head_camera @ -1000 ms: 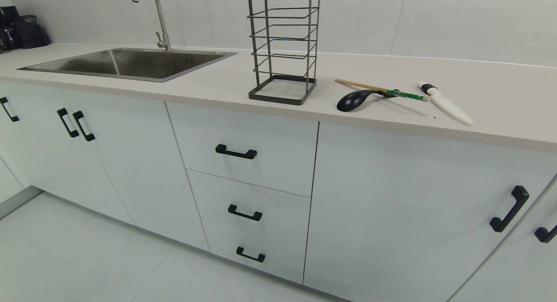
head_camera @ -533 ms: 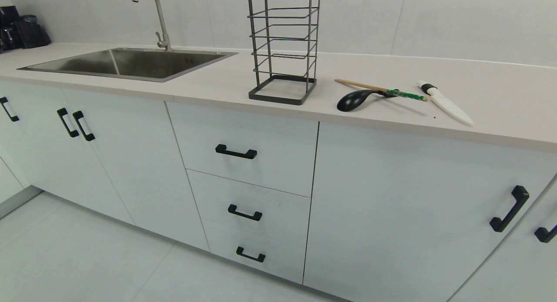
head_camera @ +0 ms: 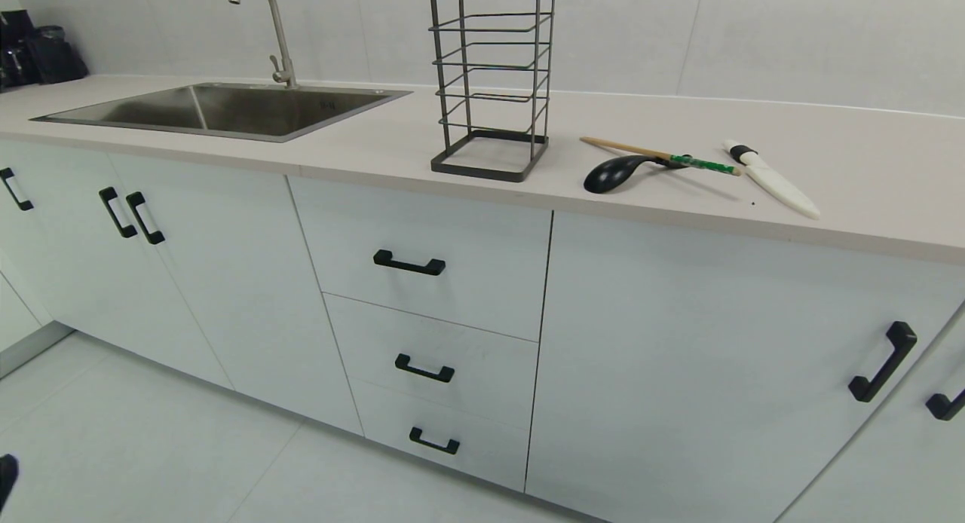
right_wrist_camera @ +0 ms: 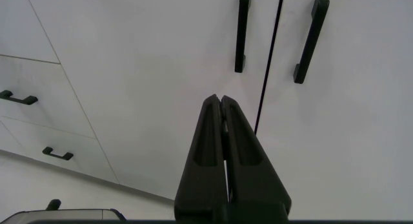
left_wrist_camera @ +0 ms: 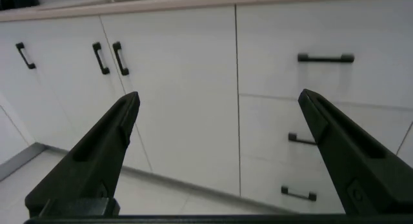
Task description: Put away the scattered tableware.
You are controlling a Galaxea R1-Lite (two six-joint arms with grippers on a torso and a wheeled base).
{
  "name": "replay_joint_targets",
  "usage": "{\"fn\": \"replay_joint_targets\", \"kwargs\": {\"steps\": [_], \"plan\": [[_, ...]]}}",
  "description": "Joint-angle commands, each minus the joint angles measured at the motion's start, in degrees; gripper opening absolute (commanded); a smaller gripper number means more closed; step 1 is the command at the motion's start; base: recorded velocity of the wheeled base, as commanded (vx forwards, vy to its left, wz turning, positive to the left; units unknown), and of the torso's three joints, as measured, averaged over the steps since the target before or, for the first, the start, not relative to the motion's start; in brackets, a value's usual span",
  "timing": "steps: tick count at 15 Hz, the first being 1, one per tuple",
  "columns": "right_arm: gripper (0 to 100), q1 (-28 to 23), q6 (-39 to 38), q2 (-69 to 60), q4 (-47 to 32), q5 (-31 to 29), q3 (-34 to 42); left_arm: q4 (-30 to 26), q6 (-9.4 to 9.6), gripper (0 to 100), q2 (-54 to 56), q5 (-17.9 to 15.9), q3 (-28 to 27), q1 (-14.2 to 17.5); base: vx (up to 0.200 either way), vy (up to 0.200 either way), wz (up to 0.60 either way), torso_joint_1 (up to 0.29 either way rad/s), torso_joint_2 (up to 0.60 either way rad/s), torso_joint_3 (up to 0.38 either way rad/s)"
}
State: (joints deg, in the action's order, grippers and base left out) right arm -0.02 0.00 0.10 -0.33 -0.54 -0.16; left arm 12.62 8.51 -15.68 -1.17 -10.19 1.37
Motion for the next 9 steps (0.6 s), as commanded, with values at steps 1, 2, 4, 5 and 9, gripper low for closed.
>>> {"fn": "replay_joint_targets", "kwargs": {"steps": [1,2,4,5,9], "plan": [[0,0.02,0.0,0.08,-0.02,0.01,-0.02,-0.05,2.92,100,-8.67,-4.45,0.87,-2.24,0.0,0.0,0.0,0.0,0.0,0.0],[0,0.02,0.0,0.08,-0.02,0.01,-0.02,-0.22,3.18,100,-9.28,-5.07,0.87,-2.51,0.0,0.0,0.0,0.0,0.0,0.0],[0,0.02,0.0,-0.01,-0.02,0.01,-0.02,-0.4,3.27,100,-12.27,-8.06,1.05,-4.0,0.0,0.0,0.0,0.0,0.0,0.0],[0,0.02,0.0,0.08,-0.02,0.01,-0.02,-0.31,3.27,100,-13.24,-10.43,1.4,-5.5,0.0,0.0,0.0,0.0,0.0,0.0],[0,0.02,0.0,-0.01,-0.02,0.01,-0.02,-0.31,3.44,100,-20.36,-12.45,2.19,-8.31,0.0,0.0,0.0,0.0,0.0,0.0]]}}
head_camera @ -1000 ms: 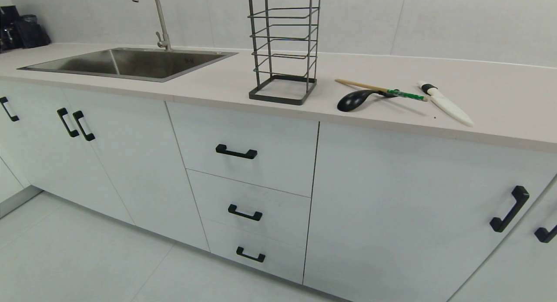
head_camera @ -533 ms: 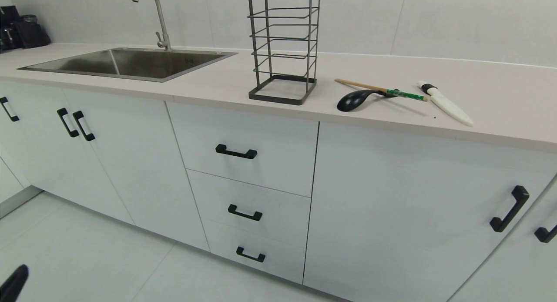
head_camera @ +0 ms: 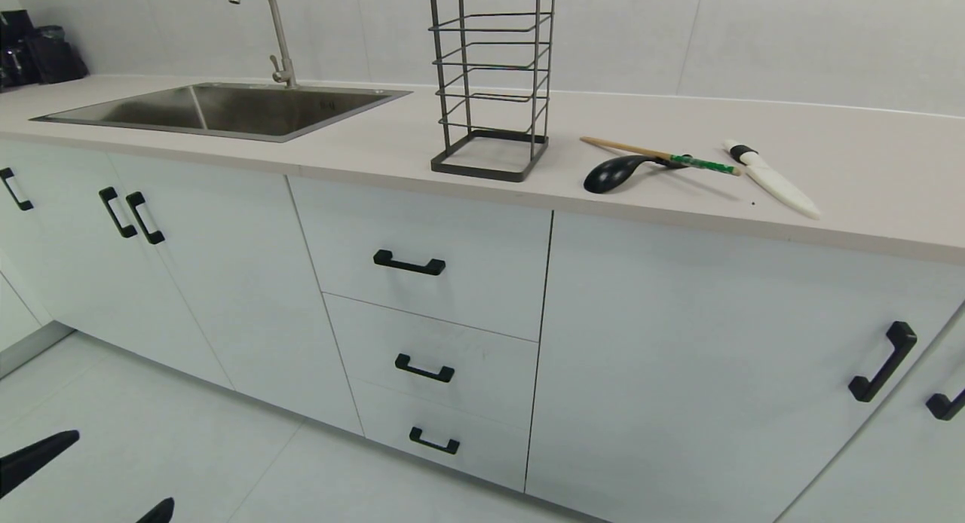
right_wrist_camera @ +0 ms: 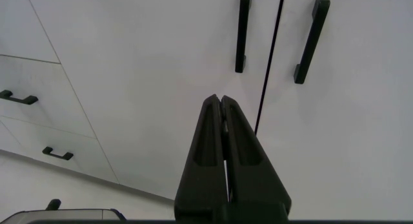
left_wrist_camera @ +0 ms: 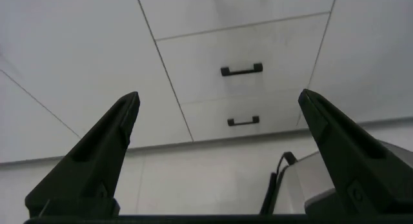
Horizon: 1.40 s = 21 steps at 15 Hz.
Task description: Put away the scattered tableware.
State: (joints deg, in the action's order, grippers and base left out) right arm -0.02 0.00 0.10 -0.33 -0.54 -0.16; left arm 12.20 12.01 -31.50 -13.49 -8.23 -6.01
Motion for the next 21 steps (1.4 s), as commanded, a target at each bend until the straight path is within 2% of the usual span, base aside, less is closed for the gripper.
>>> {"fn": "replay_joint_targets", "kwargs": {"steps": [1,4,5,6,7,8,9,10,12,13,14,15,16,17,18,21], "plan": [[0,0.02,0.0,0.08,-0.02,0.01,-0.02,0.54,2.49,100,-7.52,-0.04,1.02,-2.34,0.0,0.0,0.0,0.0,0.0,0.0],[0,-0.06,0.0,0.08,-0.02,0.01,-0.02,0.72,12.34,100,-12.44,-0.22,1.37,-2.87,0.0,0.0,0.0,0.0,0.0,0.0],[0,0.02,0.0,0.08,-0.02,0.01,-0.02,0.72,17.96,100,-15.87,-0.39,1.2,-5.15,0.0,0.0,0.0,0.0,0.0,0.0],[0,0.02,0.0,0.08,-0.02,0.01,-0.02,0.72,17.96,100,-15.87,-0.39,1.2,-5.15,0.0,0.0,0.0,0.0,0.0,0.0],[0,0.02,0.0,-0.01,-0.02,0.01,-0.02,0.81,24.12,100,-20.09,-0.39,0.23,-7.7,0.0,0.0,0.0,0.0,0.0,0.0],[0,0.02,0.0,0.08,-0.02,0.01,-0.02,0.81,26.4,100,-21.67,-0.39,-0.82,-7.88,0.0,0.0,0.0,0.0,0.0,0.0],[0,0.02,0.0,0.08,-0.02,0.01,-0.02,0.81,26.58,100,-21.85,-0.39,-0.82,-7.88,0.0,0.0,0.0,0.0,0.0,0.0],[0,0.02,0.0,0.08,-0.02,0.01,0.07,0.89,32.2,100,-24.75,-0.48,-1.09,-8.14,0.0,0.0,0.0,0.0,0.0,0.0],[0,0.02,0.0,0.08,-0.02,0.01,0.07,1.6,40.29,100,-28.97,-0.48,-1.88,-9.81,0.0,0.0,0.0,0.0,0.0,0.0],[0,0.02,0.0,0.08,-0.02,0.01,0.07,1.77,41.78,100,-29.94,-0.48,-2.32,-9.81,0.0,0.0,0.0,0.0,0.0,0.0],[0,0.02,0.0,0.08,-0.02,0.01,-0.02,1.86,45.03,100,-33.1,-0.48,-3.81,-9.9,0.0,0.0,0.0,0.0,0.0,0.0],[0,0.02,0.0,0.08,-0.02,0.01,-0.02,1.95,46.97,100,-35.03,-0.48,-4.34,-10.25,0.0,0.0,0.0,0.0,0.0,0.0],[0,0.02,0.0,0.08,-0.02,0.01,0.07,1.95,48.37,100,-36.09,-0.48,-4.78,-10.87,0.0,0.0,0.0,0.0,0.0,0.0],[0,0.02,0.0,0.08,-0.02,0.01,0.07,1.95,50.92,100,-38.11,-0.48,-5.66,-11.74,0.0,0.0,0.0,0.0,0.0,0.0],[0,0.02,0.0,0.08,-0.02,0.01,-0.02,1.86,52.68,100,-40.22,-0.83,-5.92,-12.97,0.0,0.0,0.0,0.0,0.0,0.0],[0,0.02,0.0,-0.01,-0.02,0.01,-0.02,2.04,54.26,100,-47.69,-1.36,-9.88,-14.91,0.0,0.0,0.0,0.0,0.0,0.0]]}}
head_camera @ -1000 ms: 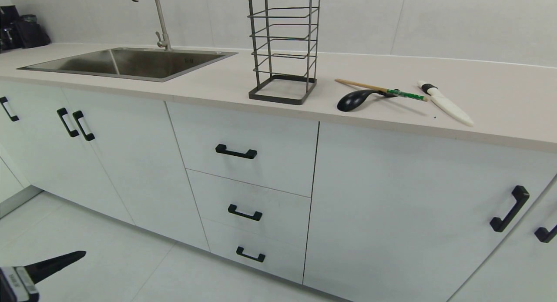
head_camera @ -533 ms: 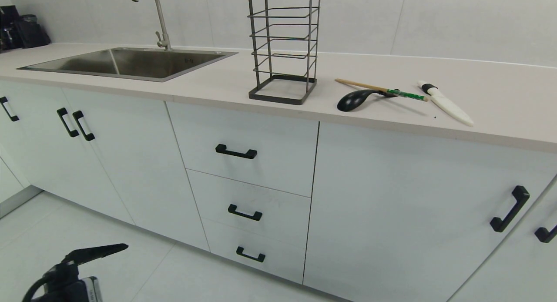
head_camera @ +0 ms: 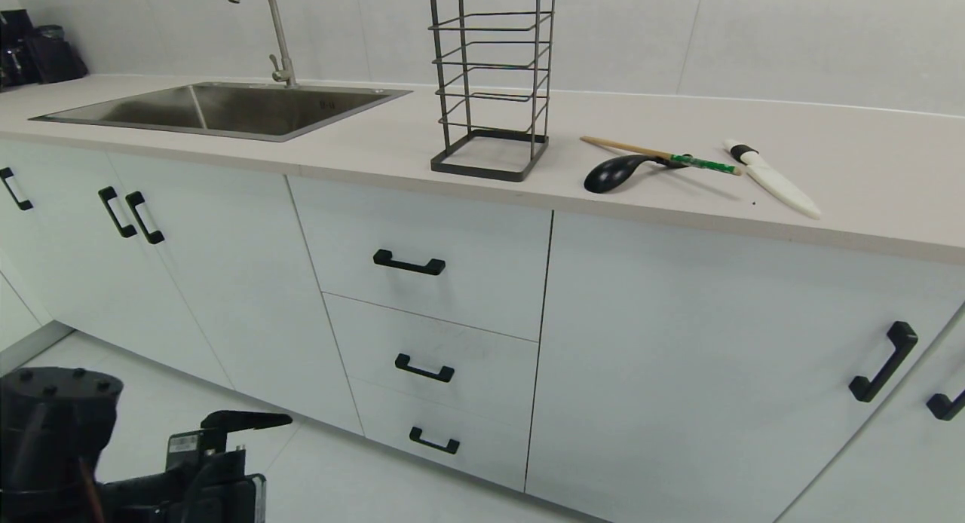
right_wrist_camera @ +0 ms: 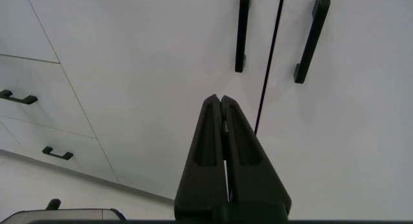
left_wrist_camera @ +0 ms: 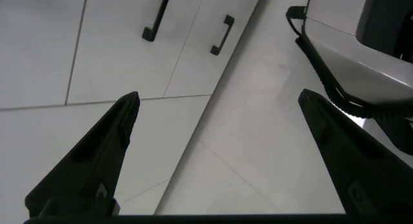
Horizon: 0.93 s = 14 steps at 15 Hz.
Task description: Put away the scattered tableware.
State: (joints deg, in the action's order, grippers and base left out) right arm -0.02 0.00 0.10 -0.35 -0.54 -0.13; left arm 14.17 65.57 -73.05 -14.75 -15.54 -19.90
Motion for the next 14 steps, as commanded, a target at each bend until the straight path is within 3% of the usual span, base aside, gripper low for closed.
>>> {"fn": "replay_joint_targets", "kwargs": {"steps": [1,3,7,14], "plan": [[0,0.02,0.0,0.08,0.0,0.01,-0.04,0.16,1.93,100,-9.22,-0.19,-4.76,-0.76,0.0,0.0,0.0,0.0,0.0,0.0],[0,0.02,0.0,0.08,0.0,0.01,-0.04,2.01,3.33,100,-14.58,-0.45,-7.4,-0.23,0.0,0.0,0.0,0.0,0.0,0.0],[0,0.02,0.0,0.08,0.0,0.01,-0.04,8.77,3.16,100,-23.37,-0.28,-8.19,-0.14,0.0,0.0,0.0,0.0,0.0,0.0],[0,0.02,0.0,0.08,0.0,0.01,-0.04,20.2,3.42,100,-40.24,-0.1,-16.1,-0.06,0.0,0.0,0.0,0.0,0.0,0.0]]}}
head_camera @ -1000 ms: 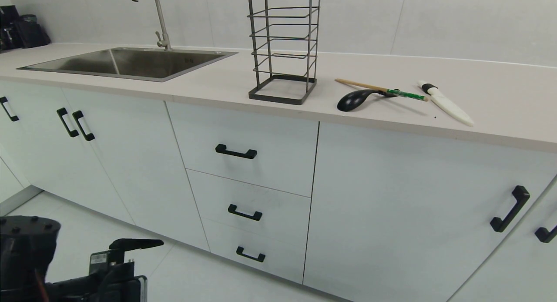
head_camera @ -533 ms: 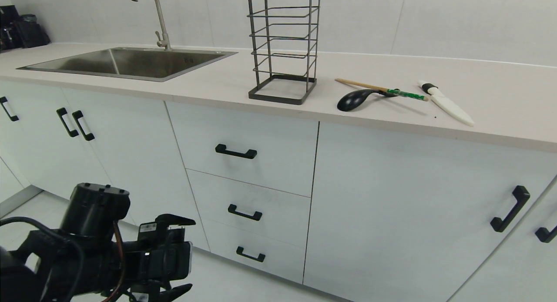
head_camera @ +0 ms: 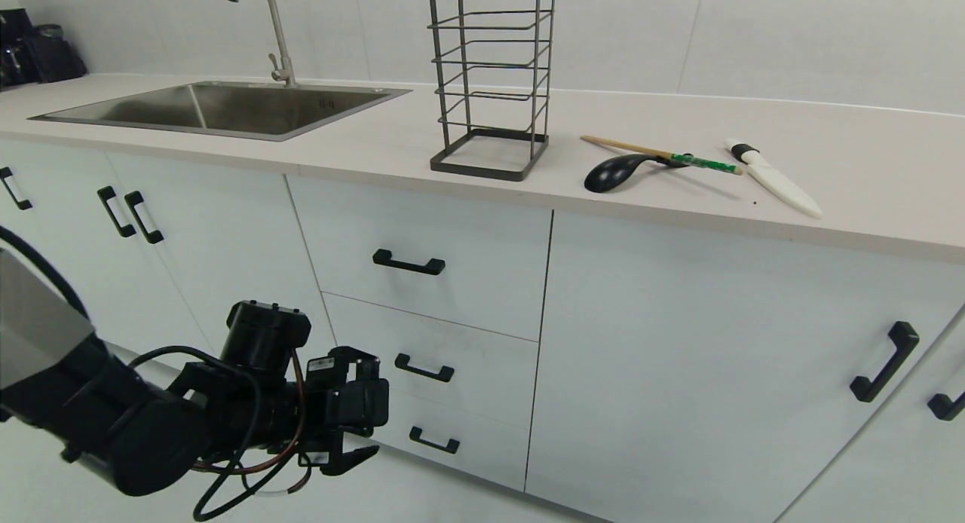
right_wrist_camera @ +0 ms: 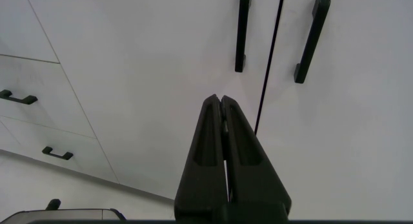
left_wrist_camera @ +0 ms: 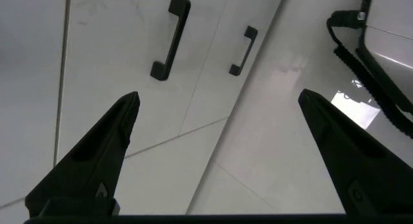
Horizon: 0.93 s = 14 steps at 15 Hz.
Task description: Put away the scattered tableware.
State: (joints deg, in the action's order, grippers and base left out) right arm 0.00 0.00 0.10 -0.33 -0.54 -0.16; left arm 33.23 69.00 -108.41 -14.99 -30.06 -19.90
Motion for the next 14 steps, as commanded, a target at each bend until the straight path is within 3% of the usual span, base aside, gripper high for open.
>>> {"fn": "replay_joint_targets", "kwargs": {"steps": [1,7,10,14], "plan": [[0,0.0,0.0,0.08,-0.02,0.01,-0.02,2.45,0.0,100,-6.2,0.32,-1.84,0.03,0.0,0.0,0.0,0.0,0.0,0.0],[0,0.0,0.0,0.08,-0.02,0.01,0.07,6.14,0.26,100,-13.14,0.32,-4.74,-1.11,0.0,0.0,0.0,0.0,0.0,0.0],[0,0.0,0.0,0.08,-0.02,0.01,-0.02,6.23,2.81,100,-16.92,0.23,-9.05,-1.2,0.0,0.0,0.0,0.0,0.0,0.0],[0,0.0,0.0,0.08,-0.02,0.01,0.07,6.93,3.16,100,-22.28,0.14,-13.88,-0.85,0.0,0.0,0.0,0.0,0.0,0.0]]}}
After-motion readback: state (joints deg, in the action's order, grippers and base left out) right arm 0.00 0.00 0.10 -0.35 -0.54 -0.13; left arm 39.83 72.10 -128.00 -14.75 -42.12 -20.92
